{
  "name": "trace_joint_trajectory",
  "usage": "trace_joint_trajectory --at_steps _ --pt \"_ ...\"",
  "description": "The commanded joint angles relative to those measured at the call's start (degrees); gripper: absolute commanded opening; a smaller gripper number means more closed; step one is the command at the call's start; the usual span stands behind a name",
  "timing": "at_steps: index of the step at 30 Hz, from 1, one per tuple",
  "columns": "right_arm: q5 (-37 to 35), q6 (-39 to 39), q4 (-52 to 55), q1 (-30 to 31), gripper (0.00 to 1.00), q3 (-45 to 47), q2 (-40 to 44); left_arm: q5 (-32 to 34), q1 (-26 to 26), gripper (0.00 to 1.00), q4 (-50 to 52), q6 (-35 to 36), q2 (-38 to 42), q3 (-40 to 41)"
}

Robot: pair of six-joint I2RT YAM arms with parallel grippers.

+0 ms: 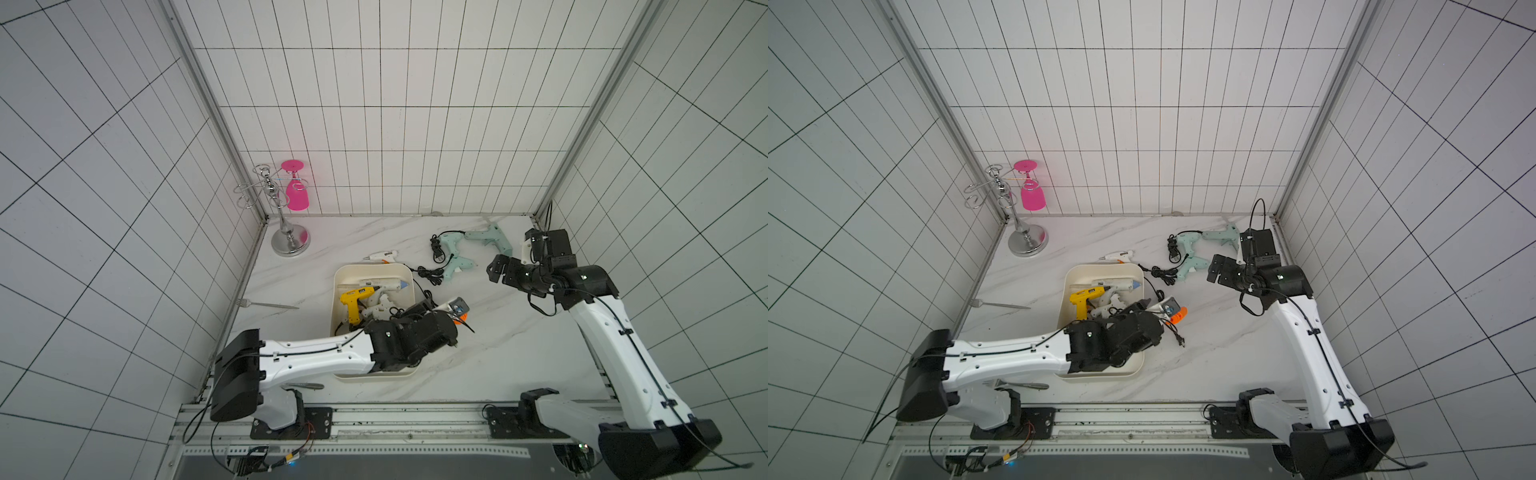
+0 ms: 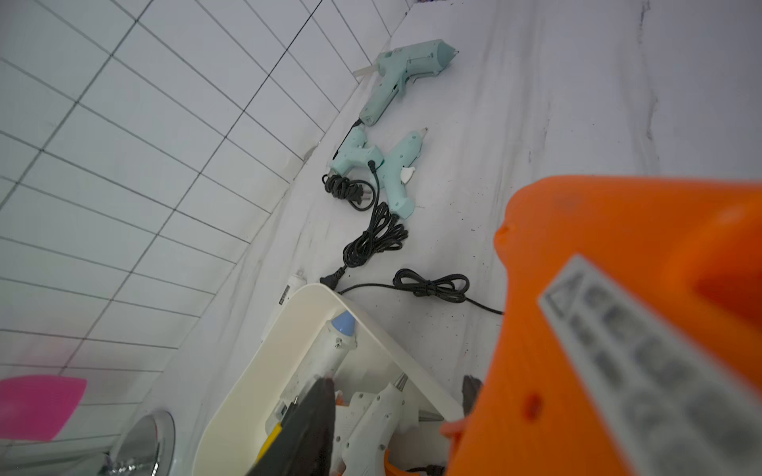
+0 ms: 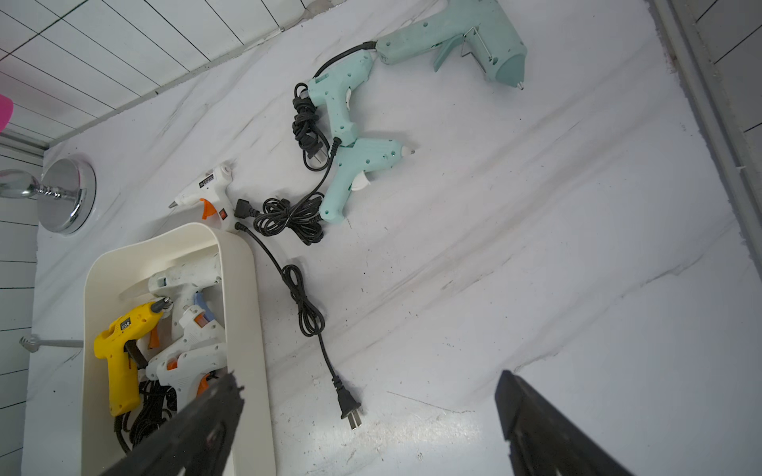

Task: Put the hot melt glue gun into the storage box
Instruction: Pick up the hot melt adhesive gun from the center of the board, then place the hot melt adhesive gun in the storage box.

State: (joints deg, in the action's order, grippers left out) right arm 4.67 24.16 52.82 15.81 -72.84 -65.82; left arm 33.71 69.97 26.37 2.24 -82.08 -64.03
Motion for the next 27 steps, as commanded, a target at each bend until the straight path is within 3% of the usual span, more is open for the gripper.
trace_joint_trajectory --at_steps 1,8,12,18,22,27 --pt "3.0 2.0 -3.2 -0.5 0.99 3.5 -0.7 -15.0 -9.3 0.00 4.5 -18.7 6.8 4.7" --pt "10.0 4.4 -6.6 0.0 0.99 10.7 -2.1 -40.1 -30.7 0.00 -6.4 -35.6 19.6 21.5" --pt "10.7 4.1 -6.8 1.0 0.99 12.8 -3.5 -53.9 -40.8 0.00 -12.3 -43.6 20.0 27.2" --pt "10.4 4.6 -7.1 3.5 0.99 13.5 -6.3 -67.1 -45.5 0.00 -19.4 -51.7 12.9 29.5" --pt "10.2 4.6 -7.1 4.0 0.99 13.0 -8.2 -71.8 -47.4 0.01 -23.2 -56.7 9.0 26.5" --pt "9.7 4.2 -6.9 4.1 0.99 12.6 -9.7 -72.5 -47.5 0.06 -21.4 -63.7 7.8 21.8"
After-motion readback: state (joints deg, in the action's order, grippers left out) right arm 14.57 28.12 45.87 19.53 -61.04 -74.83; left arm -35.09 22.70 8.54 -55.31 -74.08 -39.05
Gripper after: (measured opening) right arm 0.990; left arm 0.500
